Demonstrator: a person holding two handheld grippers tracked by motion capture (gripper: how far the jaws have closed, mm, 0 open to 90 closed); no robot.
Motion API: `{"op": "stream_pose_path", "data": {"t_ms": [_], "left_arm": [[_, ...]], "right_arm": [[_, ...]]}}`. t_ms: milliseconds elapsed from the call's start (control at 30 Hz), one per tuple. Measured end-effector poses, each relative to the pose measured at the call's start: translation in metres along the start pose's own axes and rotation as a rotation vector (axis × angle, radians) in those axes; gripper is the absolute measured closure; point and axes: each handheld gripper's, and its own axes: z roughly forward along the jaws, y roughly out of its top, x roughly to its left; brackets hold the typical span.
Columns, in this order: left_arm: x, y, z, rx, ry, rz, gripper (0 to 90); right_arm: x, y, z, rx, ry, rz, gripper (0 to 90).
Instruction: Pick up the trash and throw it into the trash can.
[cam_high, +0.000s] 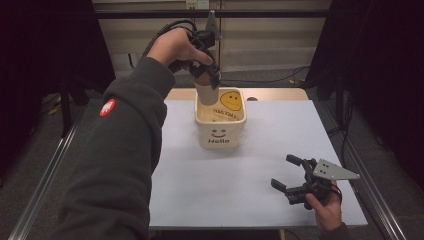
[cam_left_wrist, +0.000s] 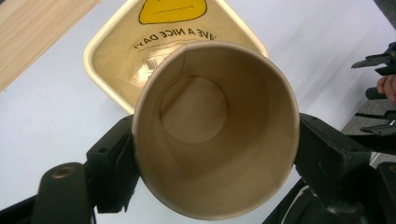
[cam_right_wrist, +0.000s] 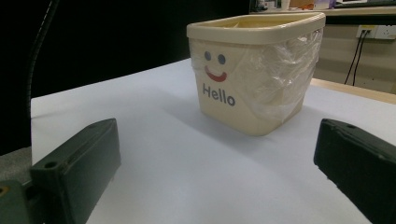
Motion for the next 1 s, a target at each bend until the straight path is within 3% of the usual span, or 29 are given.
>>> {"op": "stream_pose_path", "data": {"t_ms": [1000], "left_arm": [[0.011, -0.002, 0.045, 0.047, -0.019, -0.012, 20.7]], "right_arm": [[0.001, 0.001, 0.000, 0.002, 0.004, -0.002, 0.2]]}}
